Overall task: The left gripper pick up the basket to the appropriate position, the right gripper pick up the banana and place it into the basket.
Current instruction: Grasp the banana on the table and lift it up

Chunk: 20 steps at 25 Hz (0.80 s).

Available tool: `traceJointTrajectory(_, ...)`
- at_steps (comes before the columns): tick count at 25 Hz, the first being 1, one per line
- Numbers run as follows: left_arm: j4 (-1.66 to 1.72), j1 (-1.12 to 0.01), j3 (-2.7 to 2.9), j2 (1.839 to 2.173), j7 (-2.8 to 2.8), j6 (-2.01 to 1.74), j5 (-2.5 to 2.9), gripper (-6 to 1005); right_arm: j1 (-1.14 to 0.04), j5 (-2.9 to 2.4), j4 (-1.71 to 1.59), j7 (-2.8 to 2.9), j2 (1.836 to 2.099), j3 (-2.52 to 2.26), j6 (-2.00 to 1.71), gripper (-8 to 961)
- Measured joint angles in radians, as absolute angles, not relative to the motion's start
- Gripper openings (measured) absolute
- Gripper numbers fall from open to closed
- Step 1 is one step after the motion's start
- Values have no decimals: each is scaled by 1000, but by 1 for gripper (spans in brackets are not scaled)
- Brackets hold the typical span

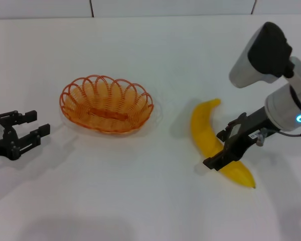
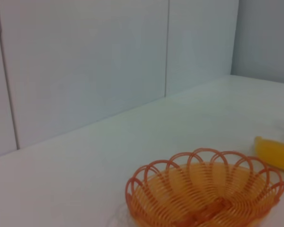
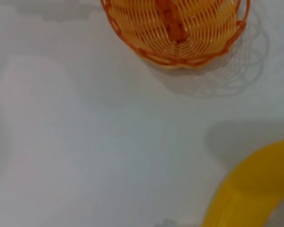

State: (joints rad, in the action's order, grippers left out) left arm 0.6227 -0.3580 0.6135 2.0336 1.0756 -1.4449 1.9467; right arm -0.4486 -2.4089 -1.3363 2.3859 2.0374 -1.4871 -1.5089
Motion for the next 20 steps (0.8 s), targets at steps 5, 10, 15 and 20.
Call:
traceJointTrajectory(5,623,-363,614,2034,1075,-1445,1948,478,-477,-2409,-1277,2376,2037,-1494,-1475,820)
traceJointTrajectory(10,623,-364,614,2034,1075,-1445,1949,478,-503,-2410,-1228,2375,2037,-1504,-1451,810)
traceJointTrajectory(15,623,-365,614,2034,1075,-1445,1950,478,-507,-2420,-1221,2375,2037,-1505,-1439,800)
traceJointTrajectory(20,622,-365,614,2034,1075,-1445,1951,478,-508,-2424,-1220,2375,2037,-1503,-1432,790)
